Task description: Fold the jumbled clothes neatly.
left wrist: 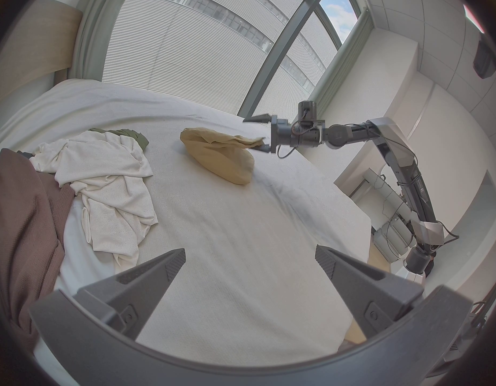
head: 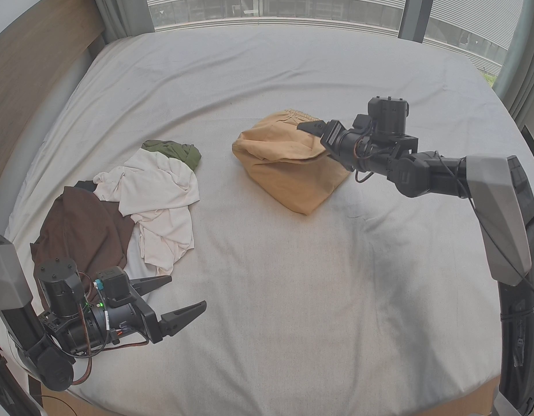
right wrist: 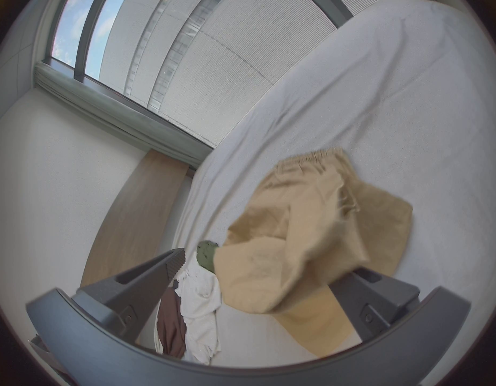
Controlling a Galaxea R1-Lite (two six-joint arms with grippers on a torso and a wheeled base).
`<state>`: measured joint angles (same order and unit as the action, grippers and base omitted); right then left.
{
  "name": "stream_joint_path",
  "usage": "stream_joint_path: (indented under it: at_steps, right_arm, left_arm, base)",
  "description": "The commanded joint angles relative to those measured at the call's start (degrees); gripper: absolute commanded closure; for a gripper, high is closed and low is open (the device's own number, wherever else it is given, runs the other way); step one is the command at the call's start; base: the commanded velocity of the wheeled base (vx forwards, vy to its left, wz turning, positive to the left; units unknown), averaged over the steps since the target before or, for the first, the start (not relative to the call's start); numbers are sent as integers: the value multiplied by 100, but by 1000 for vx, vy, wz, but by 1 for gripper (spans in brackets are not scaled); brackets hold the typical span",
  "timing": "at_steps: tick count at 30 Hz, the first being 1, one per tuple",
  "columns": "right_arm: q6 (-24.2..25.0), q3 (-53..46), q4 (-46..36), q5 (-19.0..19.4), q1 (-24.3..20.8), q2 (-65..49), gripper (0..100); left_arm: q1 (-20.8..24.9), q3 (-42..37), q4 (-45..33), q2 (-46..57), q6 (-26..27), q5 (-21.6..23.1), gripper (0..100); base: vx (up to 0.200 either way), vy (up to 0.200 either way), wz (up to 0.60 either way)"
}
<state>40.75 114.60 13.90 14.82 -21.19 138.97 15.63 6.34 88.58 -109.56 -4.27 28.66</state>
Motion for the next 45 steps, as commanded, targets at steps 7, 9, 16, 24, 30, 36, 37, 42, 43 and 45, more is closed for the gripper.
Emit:
stream_joint_path:
  at_steps: [7, 9, 16, 24, 30, 36, 37, 42, 43, 45]
  right_arm:
    - [12, -1, -1135, 12, 45, 438, 0]
    - [12, -1, -1530, 12, 36, 376, 0]
    - [-191, -1, -2884, -32, 18, -520, 0]
    - [-1008, -1, -4730, -349, -228, -1821, 0]
    - [-1729, -1, -7296, -981, -799, -2770, 0]
    - [-1447, -1, -10302, -1518, -1388, -3359, 0]
    - [-1307, -1, -10390, -1518, -1458, -3412, 0]
    - [-735, -1, -10390, -1544, -1748, -3772, 0]
    - [-744, -1, -10381, -1544, -1757, -3895, 0]
    - [-823, -1, -10346, -1553, -1854, -4256, 0]
  left_arm:
    - [37, -10, 2, 5, -4, -1, 0]
    - [37, -1, 2, 5, -4, -1, 0]
    - [63, -10, 2, 5, -13, -1, 0]
    - [72, -27, 2, 13, -30, 8, 0]
    - [204, -80, 2, -39, -48, 26, 0]
    - [248, -71, 2, -101, -57, 26, 0]
    - [239, -71, 2, -101, -57, 26, 0]
    - [230, -89, 2, -48, -48, 26, 0]
    - [230, -98, 2, -48, -57, 26, 0]
    - [221, -115, 2, -39, -57, 26, 0]
  base:
    - [0, 0, 0]
    - [0, 0, 0]
    - [0, 0, 0]
    - [0, 0, 0]
    - [0, 0, 0]
    - [0, 0, 0]
    - [0, 0, 0]
    - [0, 0, 0]
    - [0, 0, 0]
    - [0, 0, 0]
